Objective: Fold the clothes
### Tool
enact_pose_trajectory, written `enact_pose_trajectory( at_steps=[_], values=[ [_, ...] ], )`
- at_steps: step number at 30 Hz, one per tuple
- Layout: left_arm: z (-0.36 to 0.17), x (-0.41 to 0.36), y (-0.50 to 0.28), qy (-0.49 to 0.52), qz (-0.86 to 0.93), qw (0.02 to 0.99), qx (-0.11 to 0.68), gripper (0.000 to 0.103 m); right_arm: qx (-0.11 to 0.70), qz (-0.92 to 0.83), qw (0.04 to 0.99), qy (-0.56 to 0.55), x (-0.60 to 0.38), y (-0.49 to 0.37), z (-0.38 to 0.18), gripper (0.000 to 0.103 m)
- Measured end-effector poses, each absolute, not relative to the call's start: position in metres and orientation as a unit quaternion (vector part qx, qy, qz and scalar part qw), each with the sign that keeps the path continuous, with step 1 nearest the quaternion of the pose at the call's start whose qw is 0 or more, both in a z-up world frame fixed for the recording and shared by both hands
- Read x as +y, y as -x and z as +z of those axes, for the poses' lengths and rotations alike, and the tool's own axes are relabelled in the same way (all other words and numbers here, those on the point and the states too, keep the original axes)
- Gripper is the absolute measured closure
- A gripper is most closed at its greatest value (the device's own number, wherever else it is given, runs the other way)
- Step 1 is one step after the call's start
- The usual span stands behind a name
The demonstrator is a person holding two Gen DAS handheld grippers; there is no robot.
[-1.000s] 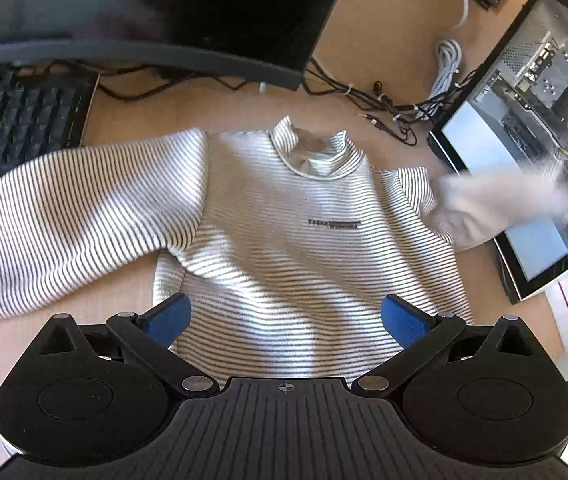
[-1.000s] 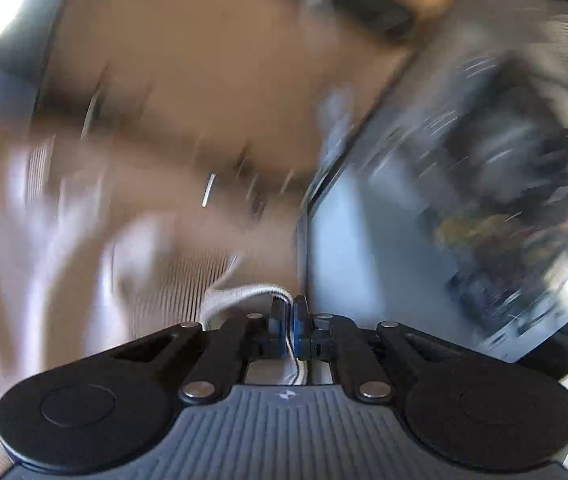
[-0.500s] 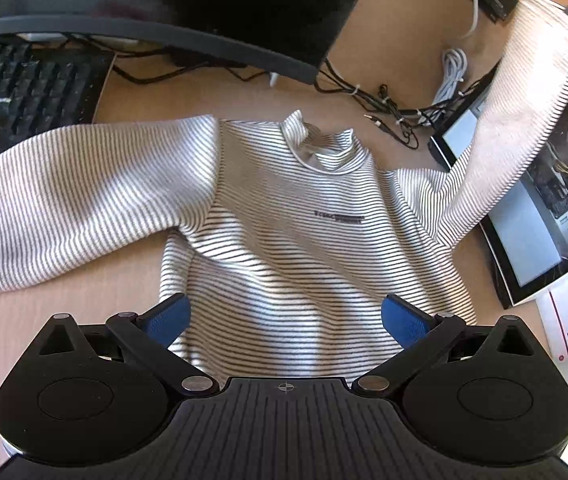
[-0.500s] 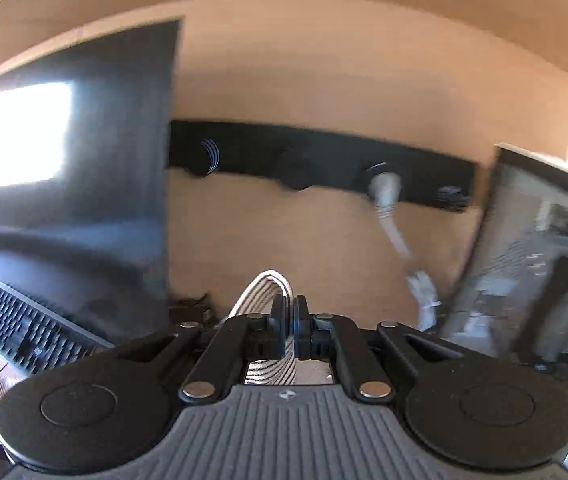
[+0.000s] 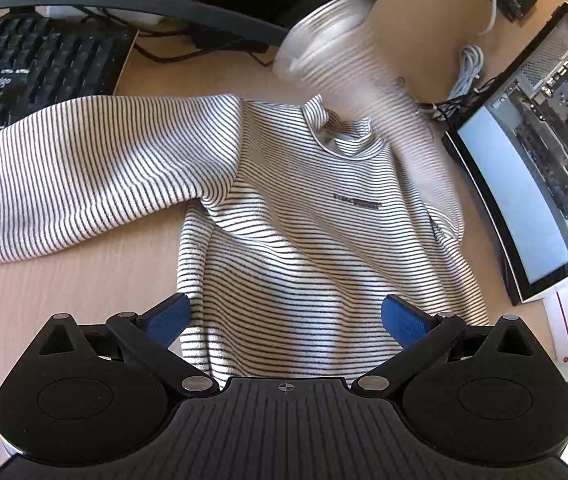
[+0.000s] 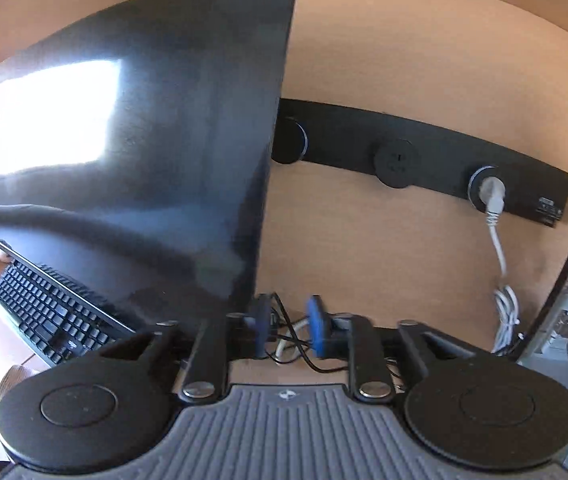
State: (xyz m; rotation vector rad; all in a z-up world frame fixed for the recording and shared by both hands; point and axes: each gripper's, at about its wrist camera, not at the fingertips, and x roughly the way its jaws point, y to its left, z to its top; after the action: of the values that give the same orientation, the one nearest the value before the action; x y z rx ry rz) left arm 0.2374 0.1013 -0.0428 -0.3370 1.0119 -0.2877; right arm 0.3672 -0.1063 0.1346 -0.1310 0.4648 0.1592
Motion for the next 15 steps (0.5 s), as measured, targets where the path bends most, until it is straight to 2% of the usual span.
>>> enact_pose_trajectory(
  at_steps=[7,11,15],
  values=[
    [-0.045,0.093,-0.241,0.153,-0.128,0.851,0.485,0.000,0.253,0.077,0.963,0.050,-0.129,-0.369,0.107,0.076],
    [-0.045,0.095,-0.243,0.154,-0.123,0.854,0.481,0.000,0.297,0.069,0.952,0.012,-0.154,-0.373,0.064,0.076],
    [-0.036,0.123,-0.234,0.172,-0.085,0.878,0.438,0.000,0.361,0.053,0.930,-0.042,-0.174,-0.360,0.005,0.076]
  ],
)
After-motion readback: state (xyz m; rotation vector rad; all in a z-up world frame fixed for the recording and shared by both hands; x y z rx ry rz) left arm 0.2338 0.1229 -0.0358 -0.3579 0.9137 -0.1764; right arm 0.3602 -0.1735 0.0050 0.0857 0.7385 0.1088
